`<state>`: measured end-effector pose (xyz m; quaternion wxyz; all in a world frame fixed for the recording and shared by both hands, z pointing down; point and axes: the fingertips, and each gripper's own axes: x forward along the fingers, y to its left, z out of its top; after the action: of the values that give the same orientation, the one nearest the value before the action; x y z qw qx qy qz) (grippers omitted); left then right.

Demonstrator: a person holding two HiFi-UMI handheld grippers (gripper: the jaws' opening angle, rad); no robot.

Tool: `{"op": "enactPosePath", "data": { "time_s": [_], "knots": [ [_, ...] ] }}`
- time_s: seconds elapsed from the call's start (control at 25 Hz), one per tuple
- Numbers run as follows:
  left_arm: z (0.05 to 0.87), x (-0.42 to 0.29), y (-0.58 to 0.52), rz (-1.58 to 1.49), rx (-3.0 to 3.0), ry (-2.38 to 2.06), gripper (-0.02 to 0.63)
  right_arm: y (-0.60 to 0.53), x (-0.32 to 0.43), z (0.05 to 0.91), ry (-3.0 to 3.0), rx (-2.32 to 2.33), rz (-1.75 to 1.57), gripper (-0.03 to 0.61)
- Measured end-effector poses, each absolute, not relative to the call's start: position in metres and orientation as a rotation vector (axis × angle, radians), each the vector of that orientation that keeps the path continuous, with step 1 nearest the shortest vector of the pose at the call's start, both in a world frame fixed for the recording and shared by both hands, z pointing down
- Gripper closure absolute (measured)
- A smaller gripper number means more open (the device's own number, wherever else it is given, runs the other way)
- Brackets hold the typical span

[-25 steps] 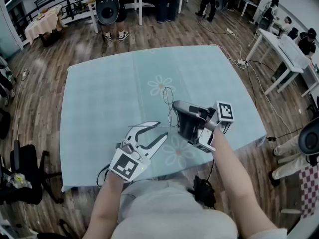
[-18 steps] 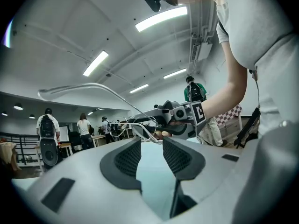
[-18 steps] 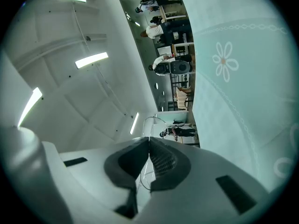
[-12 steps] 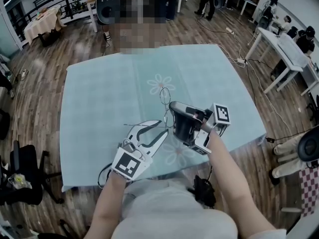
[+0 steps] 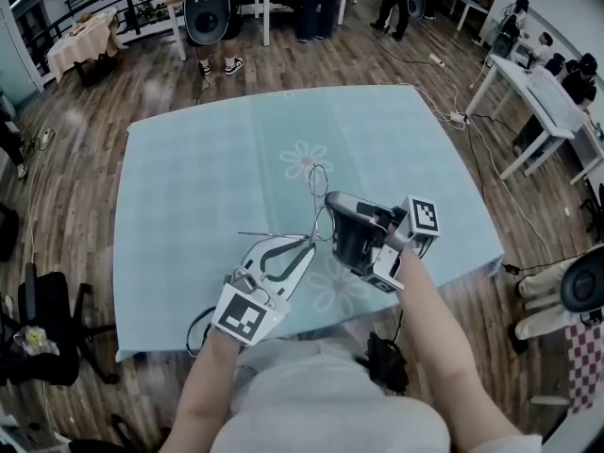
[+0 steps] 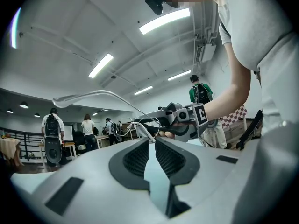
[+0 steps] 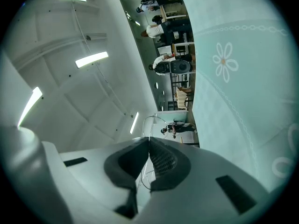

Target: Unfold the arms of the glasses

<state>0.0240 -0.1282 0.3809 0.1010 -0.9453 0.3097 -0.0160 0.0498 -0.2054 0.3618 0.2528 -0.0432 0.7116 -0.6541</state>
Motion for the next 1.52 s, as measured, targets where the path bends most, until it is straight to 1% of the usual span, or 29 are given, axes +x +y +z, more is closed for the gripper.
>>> {"op": "enactPosePath", "data": {
  "time_s": [0.92, 1.52],
  "knots": [
    [0.37, -0.029, -0.137, 0.054, -2.817, 0.977, 0.583, -0.198, 0.056, 0.367, 1.902, -0.022, -1.804, 0.568],
    [0.363, -0.044, -0.147, 0.023, -2.778, 0.974, 0.588, -0.193, 0.059, 0.366, 1.935, 0.028, -1.821, 0.568]
  ]
}}
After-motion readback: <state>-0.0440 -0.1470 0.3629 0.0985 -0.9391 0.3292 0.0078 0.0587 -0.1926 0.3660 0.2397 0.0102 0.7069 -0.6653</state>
